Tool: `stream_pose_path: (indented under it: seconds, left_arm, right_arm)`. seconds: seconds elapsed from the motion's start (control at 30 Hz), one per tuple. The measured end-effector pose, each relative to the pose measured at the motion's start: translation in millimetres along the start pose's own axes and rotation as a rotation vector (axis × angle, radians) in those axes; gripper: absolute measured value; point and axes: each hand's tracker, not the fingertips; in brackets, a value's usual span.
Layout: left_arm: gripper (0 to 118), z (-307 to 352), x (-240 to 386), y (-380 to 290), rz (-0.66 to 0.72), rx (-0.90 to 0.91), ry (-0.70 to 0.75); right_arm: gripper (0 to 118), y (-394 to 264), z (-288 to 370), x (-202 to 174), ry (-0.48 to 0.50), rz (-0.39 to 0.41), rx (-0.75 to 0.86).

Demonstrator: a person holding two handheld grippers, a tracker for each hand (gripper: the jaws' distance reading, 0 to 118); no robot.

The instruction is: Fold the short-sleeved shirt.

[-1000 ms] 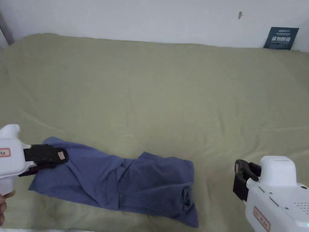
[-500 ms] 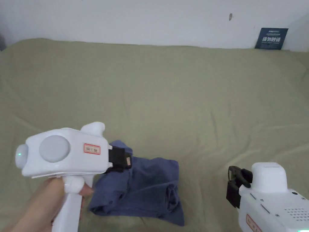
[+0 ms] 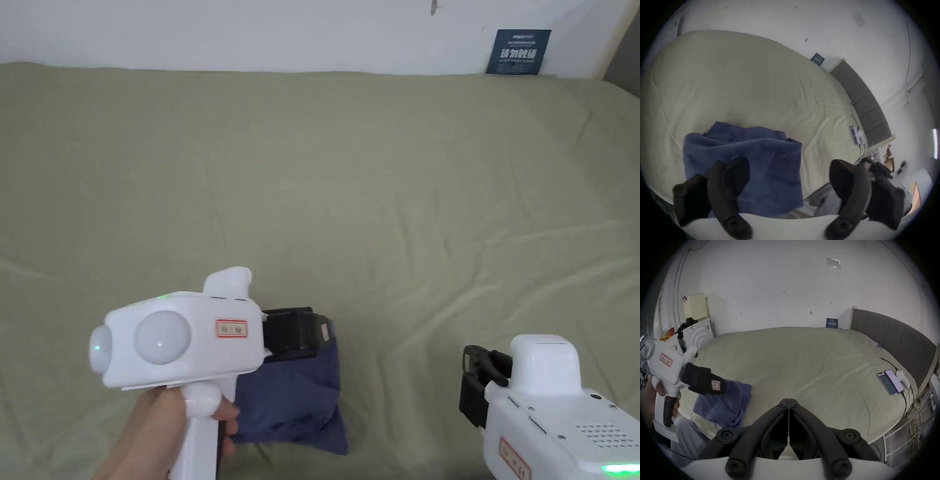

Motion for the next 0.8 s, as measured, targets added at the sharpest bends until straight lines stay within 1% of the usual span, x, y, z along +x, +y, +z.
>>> stream_pose_path:
  seconds: [0.03,0.07,0.1,0.13,0.27,0.43,0.47,0.53,0.57,0.63,0.67,0.73,0.77,0.8]
  left_arm:
    - [97,9.2,-8.7,1.3,0.013,0.009,-0.033]
    - [69,14.9,-15.3,1.7,0.031,0.016,-0.056]
    - [32,17.0,-20.9,-2.6,0.067,0.010,-0.075]
    - [0,20.5,-31.3,-3.3,0.100,0.013,-0.070]
    - [0,5.5,-50.5,-18.2,0.145,-0.073,-0.161]
    - [0,-41.8,-53.9,-41.0,0.154,-0.199,-0.331]
    - [0,-51.6,-54.8,-44.7,0.150,-0.214,-0.334]
    - [0,-69.0,-56.9,-53.2,0.108,-0.224,-0.208]
    - [0,-75.1,-59.9,-54.8,0.084,-0.228,-0.171]
    - [0,-74.9,-65.0,-55.7,0.117,-0.212,-0.249]
    - [0,-71.8,-64.1,-53.7,0.138,-0.213,-0.235]
    - [0,-60.4,-59.3,-47.7,0.120,-0.198,-0.244]
    - [0,-52.6,-58.8,-43.2,0.104,-0.193,-0.237]
    - [0,-41.6,-59.6,-37.9,0.089,-0.180,-0.236]
  right_arm:
    - [1,-0.2,-0.6,-0.2,0.004,-0.009,0.000]
    - [1,-0.2,-1.1,-1.2,0.007,-0.015,-0.001]
    - [1,-0.2,-2.1,-2.5,0.010,-0.020,-0.002]
    - [1,-0.4,-3.3,-4.0,0.016,-0.023,-0.004]
    - [1,-1.7,-5.7,-12.1,0.033,-0.013,-0.012]
    - [1,-3.3,-7.7,-17.1,0.040,0.004,-0.031]
    - [1,-4.0,-8.0,-17.1,0.039,0.006,-0.034]
    - [1,-5.0,-8.9,-16.6,0.034,0.009,-0.045]
    - [1,-5.5,-9.2,-16.2,0.032,0.010,-0.050]
    - [1,-6.9,-9.9,-15.6,0.030,0.019,-0.063]
    - [1,-7.4,-10.9,-15.7,0.030,0.025,-0.068]
    - [1,-7.3,-15.7,-17.6,0.036,0.034,-0.079]
    - [1,-6.2,-18.9,-19.3,0.057,0.031,-0.087]
    - [1,-4.0,-23.4,-22.4,0.101,0.021,-0.100]
